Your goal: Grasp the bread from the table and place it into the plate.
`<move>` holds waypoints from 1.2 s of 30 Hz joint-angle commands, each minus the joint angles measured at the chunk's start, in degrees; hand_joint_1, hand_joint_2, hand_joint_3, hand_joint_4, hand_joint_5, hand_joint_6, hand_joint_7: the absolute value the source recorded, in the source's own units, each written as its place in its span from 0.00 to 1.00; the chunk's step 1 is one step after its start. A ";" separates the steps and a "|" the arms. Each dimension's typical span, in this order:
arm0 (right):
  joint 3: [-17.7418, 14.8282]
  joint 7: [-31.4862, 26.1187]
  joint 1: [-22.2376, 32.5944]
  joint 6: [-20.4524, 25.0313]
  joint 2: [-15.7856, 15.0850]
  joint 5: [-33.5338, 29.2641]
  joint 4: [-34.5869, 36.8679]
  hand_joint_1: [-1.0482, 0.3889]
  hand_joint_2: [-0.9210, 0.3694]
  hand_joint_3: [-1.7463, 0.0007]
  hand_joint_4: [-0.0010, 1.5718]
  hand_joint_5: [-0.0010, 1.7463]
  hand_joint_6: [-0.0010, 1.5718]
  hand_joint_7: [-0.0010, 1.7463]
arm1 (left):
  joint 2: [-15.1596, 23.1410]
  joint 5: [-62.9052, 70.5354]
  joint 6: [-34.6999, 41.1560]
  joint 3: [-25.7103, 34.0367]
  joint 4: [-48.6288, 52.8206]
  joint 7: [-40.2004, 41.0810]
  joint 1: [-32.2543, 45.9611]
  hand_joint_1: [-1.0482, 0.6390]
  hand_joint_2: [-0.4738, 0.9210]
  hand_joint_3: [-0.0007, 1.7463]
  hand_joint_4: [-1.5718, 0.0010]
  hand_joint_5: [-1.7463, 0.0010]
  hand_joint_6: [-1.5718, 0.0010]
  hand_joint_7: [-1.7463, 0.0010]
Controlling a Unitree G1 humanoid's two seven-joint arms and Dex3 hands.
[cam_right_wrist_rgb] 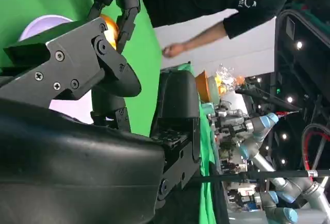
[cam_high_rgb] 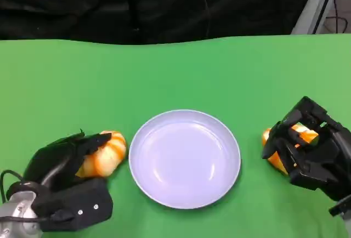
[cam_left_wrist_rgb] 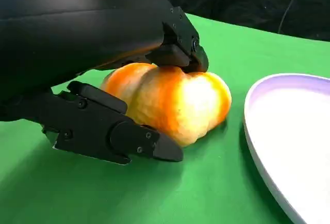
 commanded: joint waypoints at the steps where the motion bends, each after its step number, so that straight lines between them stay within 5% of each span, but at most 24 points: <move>1: -0.55 -0.20 0.23 -0.23 -0.81 0.37 -0.38 0.78 0.26 0.29 0.32 1.00 0.23 0.94 | 1.80 -0.12 1.01 -0.76 0.20 -1.85 0.40 0.59 0.99 0.01 0.76 1.00 0.68 1.00; 11: -0.82 0.48 0.00 -0.37 -0.81 0.88 0.36 0.78 0.26 0.30 0.32 1.00 0.23 0.93 | 2.00 -0.70 1.14 -0.71 -0.88 -1.78 1.07 0.63 1.00 0.01 0.72 0.99 0.62 0.99; 15: -0.88 0.47 -0.20 -0.68 -0.85 0.70 0.83 0.77 0.26 0.31 0.32 1.00 0.23 0.93 | 1.27 -0.15 0.74 -0.77 0.45 2.15 0.60 0.65 1.00 0.09 0.50 0.89 0.41 0.91; 17: -0.92 0.42 -0.25 -0.86 -0.80 0.64 1.01 0.76 0.26 0.31 0.32 1.00 0.23 0.93 | 1.20 -0.06 0.01 -1.04 1.41 3.25 0.23 0.64 1.00 0.09 0.55 0.51 0.34 0.83; 19: -0.98 0.61 -0.31 -0.69 -0.83 0.89 1.12 0.77 0.26 0.31 0.32 1.00 0.23 0.93 | 1.08 0.25 -1.09 -1.27 2.32 5.13 -0.01 0.64 1.00 0.08 0.57 0.37 0.31 0.79; 22: -1.00 0.68 -0.28 -0.56 -0.93 0.96 1.06 0.78 0.25 0.31 0.31 1.00 0.24 0.92 | 0.80 0.15 -1.56 -1.45 3.35 6.52 -0.31 0.63 1.00 0.09 0.62 0.24 0.42 0.56; 25: -1.04 0.77 -0.33 -0.87 -0.99 0.84 1.34 0.78 0.25 0.31 0.31 1.00 0.24 0.92 | 0.70 -0.13 -1.45 -1.40 3.56 6.91 -0.35 0.62 1.00 0.11 0.66 0.19 0.49 0.44; 36: -1.14 1.09 -0.37 -0.95 -0.95 1.06 1.72 0.76 0.25 0.33 0.30 1.00 0.24 0.90 | 0.89 1.52 -2.11 -1.71 2.62 14.09 0.32 0.61 1.00 0.13 0.68 0.11 0.56 0.30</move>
